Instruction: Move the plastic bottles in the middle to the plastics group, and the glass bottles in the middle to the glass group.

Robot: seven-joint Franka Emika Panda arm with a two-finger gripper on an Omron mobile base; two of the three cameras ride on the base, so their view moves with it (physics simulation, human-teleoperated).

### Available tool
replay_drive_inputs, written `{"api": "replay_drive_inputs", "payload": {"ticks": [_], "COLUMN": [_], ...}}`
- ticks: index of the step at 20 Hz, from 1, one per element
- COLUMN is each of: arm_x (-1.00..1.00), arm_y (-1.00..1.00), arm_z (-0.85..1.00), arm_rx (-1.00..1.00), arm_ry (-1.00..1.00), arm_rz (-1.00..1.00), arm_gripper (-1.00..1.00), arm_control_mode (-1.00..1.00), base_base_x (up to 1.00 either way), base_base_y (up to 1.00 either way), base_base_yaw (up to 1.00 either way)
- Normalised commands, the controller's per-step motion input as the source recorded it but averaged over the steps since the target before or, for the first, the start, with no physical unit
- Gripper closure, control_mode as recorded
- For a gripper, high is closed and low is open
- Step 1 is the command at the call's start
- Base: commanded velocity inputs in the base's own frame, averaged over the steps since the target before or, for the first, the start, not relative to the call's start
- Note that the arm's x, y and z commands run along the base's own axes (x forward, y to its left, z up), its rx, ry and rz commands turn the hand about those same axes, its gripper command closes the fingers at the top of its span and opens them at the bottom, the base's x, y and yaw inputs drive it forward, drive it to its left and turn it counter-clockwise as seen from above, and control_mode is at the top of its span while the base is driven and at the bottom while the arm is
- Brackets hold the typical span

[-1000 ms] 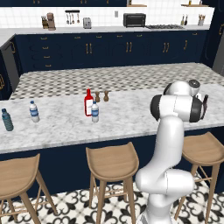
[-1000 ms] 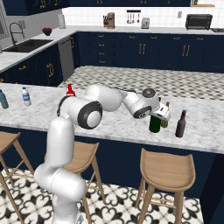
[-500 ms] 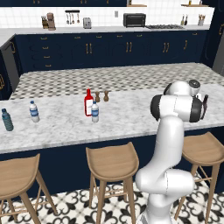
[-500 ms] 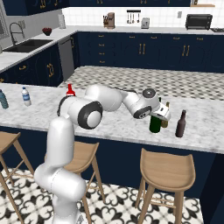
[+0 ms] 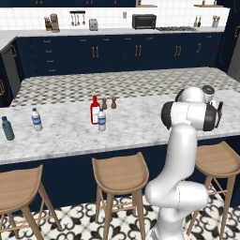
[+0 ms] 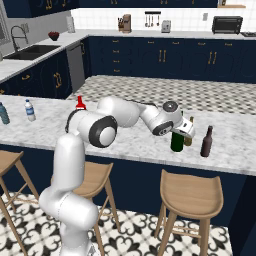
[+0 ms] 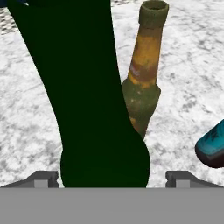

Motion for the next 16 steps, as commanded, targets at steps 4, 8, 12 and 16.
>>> {"api": "replay_drive_inputs", "payload": {"ticks": [4,8,12,16], "arm_x": [0.00,-0.06,-0.32,-0.62], "arm_y": [0.04,0.16,0.01,0.15], "arm_z": [0.05,0.34,0.20,0.20], "arm_rx": [0.00,0.00,0.00,0.00], "arm_ry": [-0.01,-0.05,-0.03,-0.02], "arm_rz": [0.00,0.00,0.00,0.00], "arm_gripper": [-1.00,-1.00,-1.00,-1.00], "arm_control_mode": [-1.00,-1.00,-1.00,-1.00], "base_base_x": [0.00,0.00,0.00,0.00], "base_base_y": [0.00,0.00,0.00,0.00], "base_base_yaw": [0.00,0.00,0.00,0.00]}}
